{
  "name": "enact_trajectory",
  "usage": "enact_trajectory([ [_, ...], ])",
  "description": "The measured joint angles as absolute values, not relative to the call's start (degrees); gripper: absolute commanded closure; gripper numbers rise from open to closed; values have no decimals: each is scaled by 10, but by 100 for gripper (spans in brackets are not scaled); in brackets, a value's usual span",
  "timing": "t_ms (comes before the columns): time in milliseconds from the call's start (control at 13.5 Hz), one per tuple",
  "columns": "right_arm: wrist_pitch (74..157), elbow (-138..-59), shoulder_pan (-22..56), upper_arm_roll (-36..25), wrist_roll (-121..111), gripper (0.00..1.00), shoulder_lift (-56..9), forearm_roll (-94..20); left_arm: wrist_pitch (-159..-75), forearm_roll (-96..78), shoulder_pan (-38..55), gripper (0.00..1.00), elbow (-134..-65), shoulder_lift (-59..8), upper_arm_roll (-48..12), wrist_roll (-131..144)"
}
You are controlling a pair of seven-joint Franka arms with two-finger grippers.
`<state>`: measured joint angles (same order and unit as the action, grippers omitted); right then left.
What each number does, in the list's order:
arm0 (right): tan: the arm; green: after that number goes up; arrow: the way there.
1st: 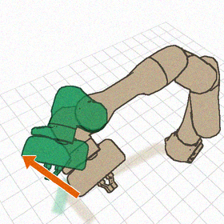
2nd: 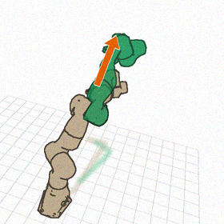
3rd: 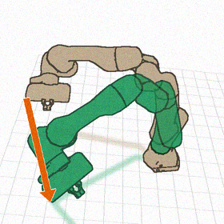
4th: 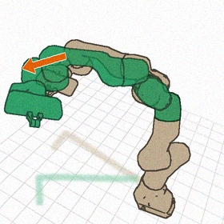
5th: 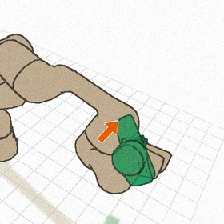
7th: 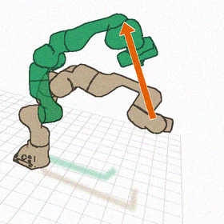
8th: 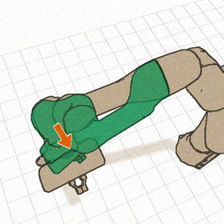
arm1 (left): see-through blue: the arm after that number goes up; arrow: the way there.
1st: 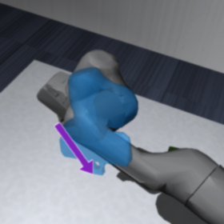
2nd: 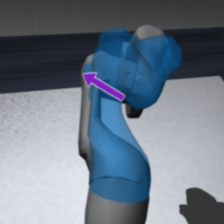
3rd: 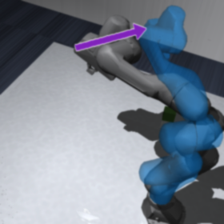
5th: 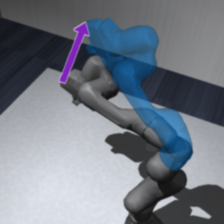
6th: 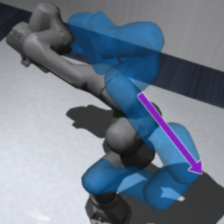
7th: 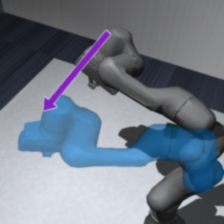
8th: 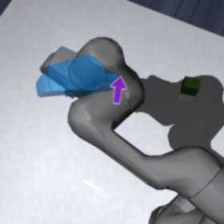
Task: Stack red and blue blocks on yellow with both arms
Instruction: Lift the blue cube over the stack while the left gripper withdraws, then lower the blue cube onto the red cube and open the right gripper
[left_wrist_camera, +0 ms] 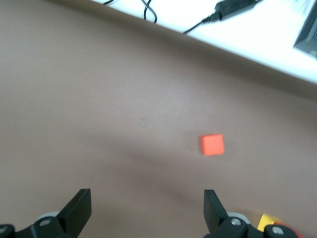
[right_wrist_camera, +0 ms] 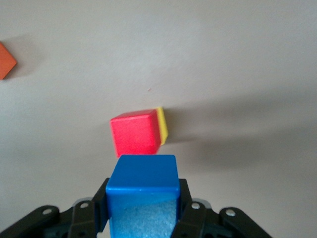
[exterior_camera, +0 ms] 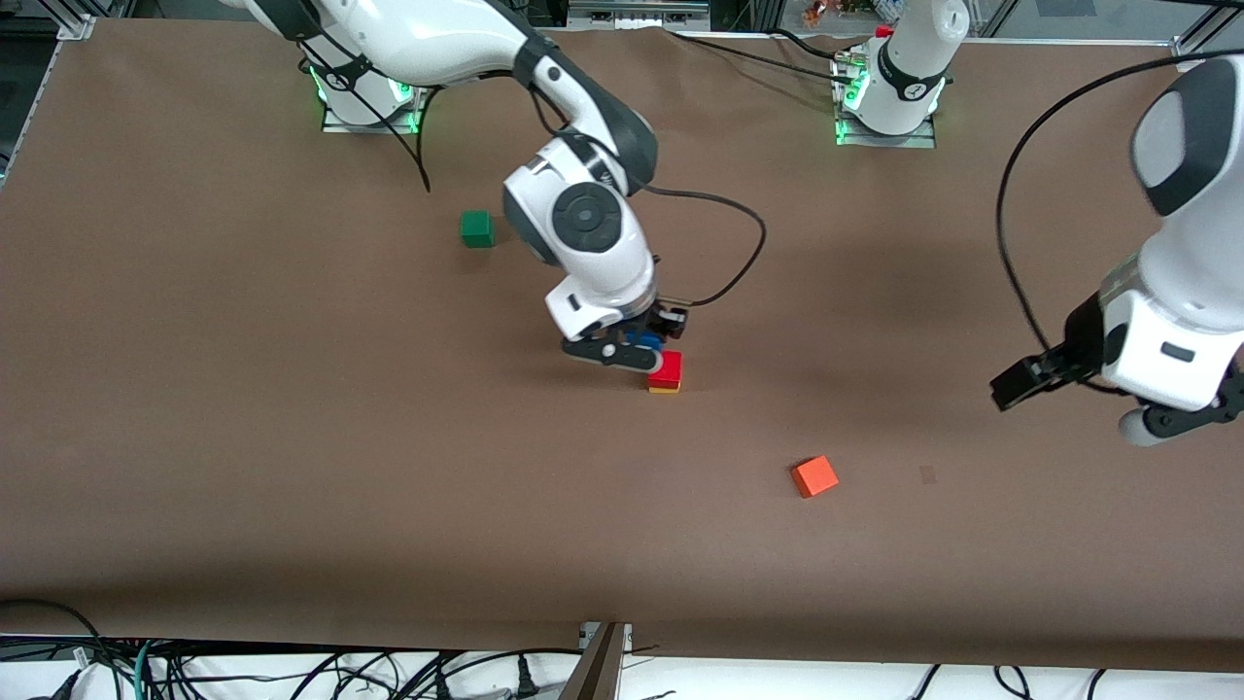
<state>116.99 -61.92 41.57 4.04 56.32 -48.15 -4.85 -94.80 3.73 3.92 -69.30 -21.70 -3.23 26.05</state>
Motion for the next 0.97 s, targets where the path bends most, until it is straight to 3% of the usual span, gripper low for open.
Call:
enact_trajectory([
  [297,1194,-602,445,20,575,67,-508,-19,-847,37,-5,0,-693,-196,-32,148],
  [595,1196,-594,450,19,555,65,-516,18,-823,25,-33,0,-706,-175,-34,83],
  [966,1211,-593,451,18,531,64,-521,20,-842,-6,-35,0,-823,-93,-35,83],
])
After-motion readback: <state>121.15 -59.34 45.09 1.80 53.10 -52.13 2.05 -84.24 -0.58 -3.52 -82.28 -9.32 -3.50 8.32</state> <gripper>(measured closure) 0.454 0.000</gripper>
